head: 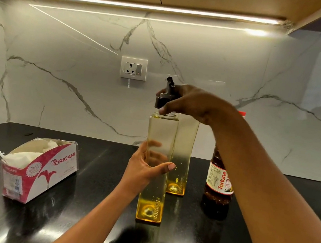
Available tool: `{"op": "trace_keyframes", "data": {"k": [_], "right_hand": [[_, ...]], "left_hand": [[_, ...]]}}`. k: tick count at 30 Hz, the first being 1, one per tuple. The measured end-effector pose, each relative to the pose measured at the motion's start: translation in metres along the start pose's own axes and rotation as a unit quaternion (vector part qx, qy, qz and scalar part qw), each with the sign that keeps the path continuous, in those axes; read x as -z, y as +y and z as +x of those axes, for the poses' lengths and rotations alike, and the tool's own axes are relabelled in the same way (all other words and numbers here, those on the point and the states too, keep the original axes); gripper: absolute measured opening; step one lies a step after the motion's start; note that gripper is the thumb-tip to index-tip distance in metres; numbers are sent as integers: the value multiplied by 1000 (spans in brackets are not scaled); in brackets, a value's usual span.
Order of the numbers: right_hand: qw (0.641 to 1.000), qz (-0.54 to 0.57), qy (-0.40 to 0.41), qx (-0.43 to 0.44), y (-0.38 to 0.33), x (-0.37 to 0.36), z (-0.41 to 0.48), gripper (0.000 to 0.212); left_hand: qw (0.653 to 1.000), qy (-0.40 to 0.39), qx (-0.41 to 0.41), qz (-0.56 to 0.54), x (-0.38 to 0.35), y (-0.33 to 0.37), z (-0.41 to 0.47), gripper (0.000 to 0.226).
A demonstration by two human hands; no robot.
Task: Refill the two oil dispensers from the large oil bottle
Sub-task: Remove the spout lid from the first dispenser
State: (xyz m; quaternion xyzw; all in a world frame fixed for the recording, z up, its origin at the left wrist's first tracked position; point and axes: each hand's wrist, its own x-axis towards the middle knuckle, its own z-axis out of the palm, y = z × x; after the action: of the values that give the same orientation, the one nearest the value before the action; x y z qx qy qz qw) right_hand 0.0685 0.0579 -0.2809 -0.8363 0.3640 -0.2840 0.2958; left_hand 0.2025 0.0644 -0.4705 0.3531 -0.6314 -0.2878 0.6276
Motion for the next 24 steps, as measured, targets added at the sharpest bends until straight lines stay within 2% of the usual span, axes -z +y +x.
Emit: {"op": "trace_keyframes", "data": {"k": [2,3,4,6,7,9,11,12,13,14,15,17,18,19,20,22,24], "right_hand": [[991,119,-66,-4,9,10,-6,85],[988,140,-63,-3,11,11,-7,90],[991,130,-34,-7,12,11,-9,86],[998,-5,62,-27,3,4,-10,71],[988,-101,112,-27,-3,-1,-7,74],[939,-278,201,12,-8,-15,0,74],[907,-336,249,56,-9,-24,6,63],[909,-332,246,57,-10,-23,7,57],[929,-295,217,47,-12,-17,6,50],[961,-220,166,27,-12,-10,5,41],[988,-123,94,1,-14,-1,2,42],[999,21,-22,-27,-14,15,-5,88],[998,45,-44,-26,-13,20,-6,106],[998,40,-37,-26,-13,23,-7,111],[999,19,-11,-32,-15,24,-7,107],[993,-79,57,-62,-23,20,-3,78],[970,-203,109,-73,-27,8,4,68]], "left_hand": [[1000,-3,4,-3,0,0,0,68],[1000,-4,5,-3,0,1,0,70],[1000,-4,5,-3,0,1,0,73],[1000,-4,5,0,0,1,0,78],[1000,-2,5,1,0,1,0,79],[1000,2,5,-2,0,1,0,79],[1000,6,6,-5,-1,2,-1,81],[1000,7,7,-6,-1,2,-1,82],[1000,7,7,-6,-1,2,-1,83],[1000,5,7,-7,0,2,-1,84],[1000,3,6,-8,0,3,-1,84],[1000,-4,7,-12,0,3,-1,85],[1000,-5,8,-13,0,3,-1,86],[1000,-6,8,-13,0,3,-1,86],[1000,-7,7,-13,0,3,-1,86],[1000,-5,6,-12,0,3,-1,85],[1000,-1,6,-9,0,2,-1,83]]}}
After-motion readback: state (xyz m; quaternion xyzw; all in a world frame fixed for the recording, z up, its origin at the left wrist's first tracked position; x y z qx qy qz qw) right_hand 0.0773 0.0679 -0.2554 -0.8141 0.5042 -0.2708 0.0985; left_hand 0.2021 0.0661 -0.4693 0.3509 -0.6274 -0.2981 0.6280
